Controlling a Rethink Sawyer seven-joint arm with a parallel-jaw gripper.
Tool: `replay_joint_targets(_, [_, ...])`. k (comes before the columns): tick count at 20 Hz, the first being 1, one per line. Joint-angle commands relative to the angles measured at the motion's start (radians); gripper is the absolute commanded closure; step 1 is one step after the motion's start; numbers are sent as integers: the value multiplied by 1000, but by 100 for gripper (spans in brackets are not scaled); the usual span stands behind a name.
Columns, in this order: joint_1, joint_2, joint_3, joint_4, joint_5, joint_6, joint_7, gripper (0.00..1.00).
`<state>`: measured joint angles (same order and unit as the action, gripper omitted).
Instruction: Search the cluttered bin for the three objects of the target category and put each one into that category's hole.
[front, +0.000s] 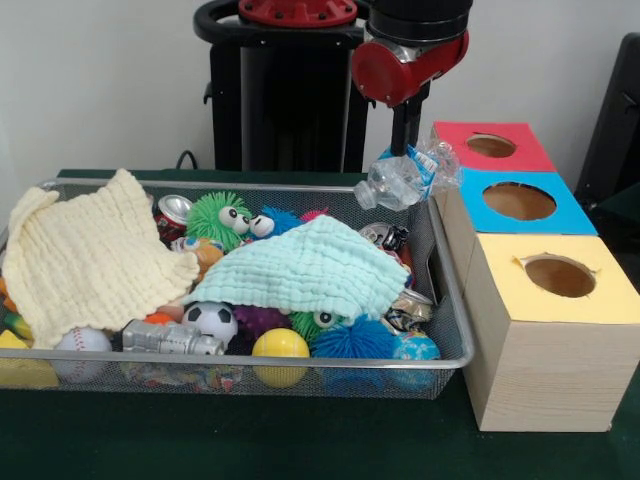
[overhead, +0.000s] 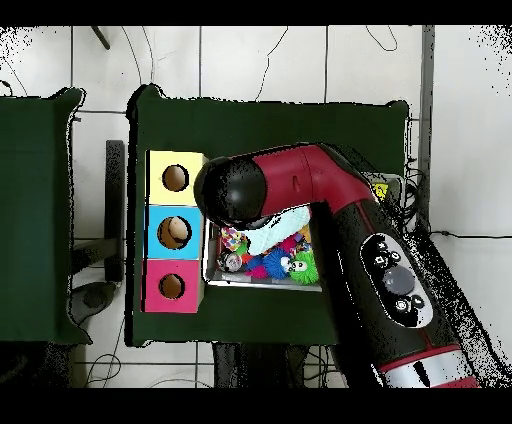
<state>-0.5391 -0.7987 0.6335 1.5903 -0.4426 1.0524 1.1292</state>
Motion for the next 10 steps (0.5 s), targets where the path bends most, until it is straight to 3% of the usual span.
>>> replay_joint_targets(1, [-10, 20, 33, 73, 9, 75, -102, 100])
replay_joint_targets(10, [6, 24, 34, 46, 18, 101, -92, 100])
